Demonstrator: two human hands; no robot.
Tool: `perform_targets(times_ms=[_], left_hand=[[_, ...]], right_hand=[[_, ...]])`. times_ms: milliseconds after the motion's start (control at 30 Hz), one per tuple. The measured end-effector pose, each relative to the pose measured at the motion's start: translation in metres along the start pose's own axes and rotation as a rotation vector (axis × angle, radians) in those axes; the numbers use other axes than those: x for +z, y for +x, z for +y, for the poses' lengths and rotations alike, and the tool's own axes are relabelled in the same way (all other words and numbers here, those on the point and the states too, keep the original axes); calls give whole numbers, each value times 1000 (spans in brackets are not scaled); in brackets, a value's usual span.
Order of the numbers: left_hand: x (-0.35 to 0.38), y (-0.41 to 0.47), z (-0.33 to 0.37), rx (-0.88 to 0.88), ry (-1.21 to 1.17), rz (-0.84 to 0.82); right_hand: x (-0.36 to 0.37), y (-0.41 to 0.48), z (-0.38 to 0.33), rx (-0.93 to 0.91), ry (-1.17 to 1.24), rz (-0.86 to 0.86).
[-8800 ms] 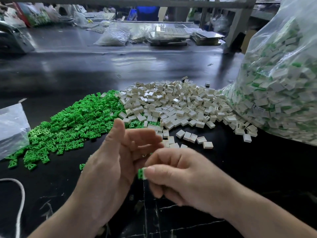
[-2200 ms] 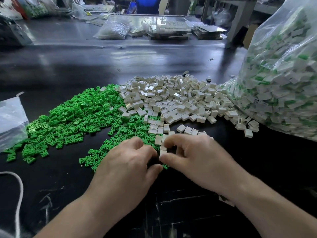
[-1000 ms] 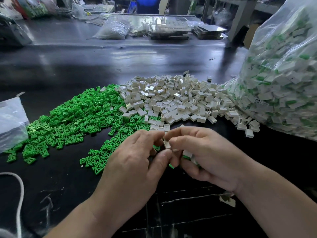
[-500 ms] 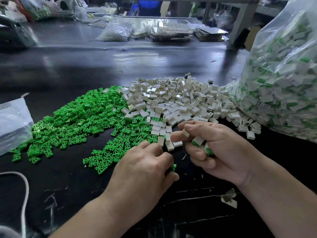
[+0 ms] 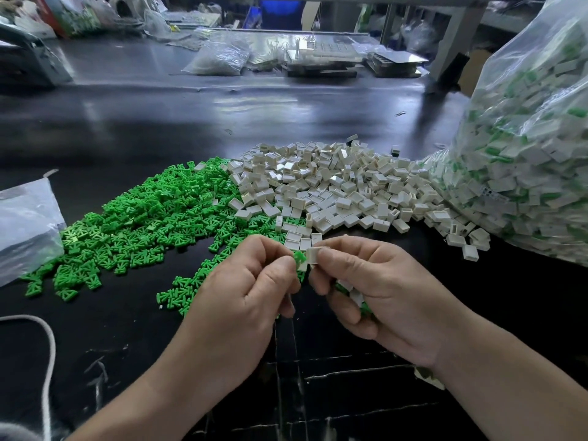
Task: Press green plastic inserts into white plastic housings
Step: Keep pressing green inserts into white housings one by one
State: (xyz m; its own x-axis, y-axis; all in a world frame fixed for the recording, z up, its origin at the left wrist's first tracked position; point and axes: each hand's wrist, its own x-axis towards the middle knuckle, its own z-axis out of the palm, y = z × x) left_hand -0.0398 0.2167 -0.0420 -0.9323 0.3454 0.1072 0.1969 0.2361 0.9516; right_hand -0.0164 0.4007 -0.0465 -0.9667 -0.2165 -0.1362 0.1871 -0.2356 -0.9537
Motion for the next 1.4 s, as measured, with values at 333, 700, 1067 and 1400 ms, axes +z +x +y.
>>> perform_targets(times_ms=[333, 700, 1067, 1400], left_hand=[[-3, 0, -1, 25, -18, -14], [-5, 1, -1, -66, -293, -71], [-3, 3, 2, -338, -1020, -372], [2, 1, 1, -344, -1065, -368]], right_hand=[[2, -1, 1, -99, -158, 59], [4, -5, -1, -96, -364, 66], [9, -6, -2, 42, 41, -85], [8, -9, -5, 62, 8, -93]])
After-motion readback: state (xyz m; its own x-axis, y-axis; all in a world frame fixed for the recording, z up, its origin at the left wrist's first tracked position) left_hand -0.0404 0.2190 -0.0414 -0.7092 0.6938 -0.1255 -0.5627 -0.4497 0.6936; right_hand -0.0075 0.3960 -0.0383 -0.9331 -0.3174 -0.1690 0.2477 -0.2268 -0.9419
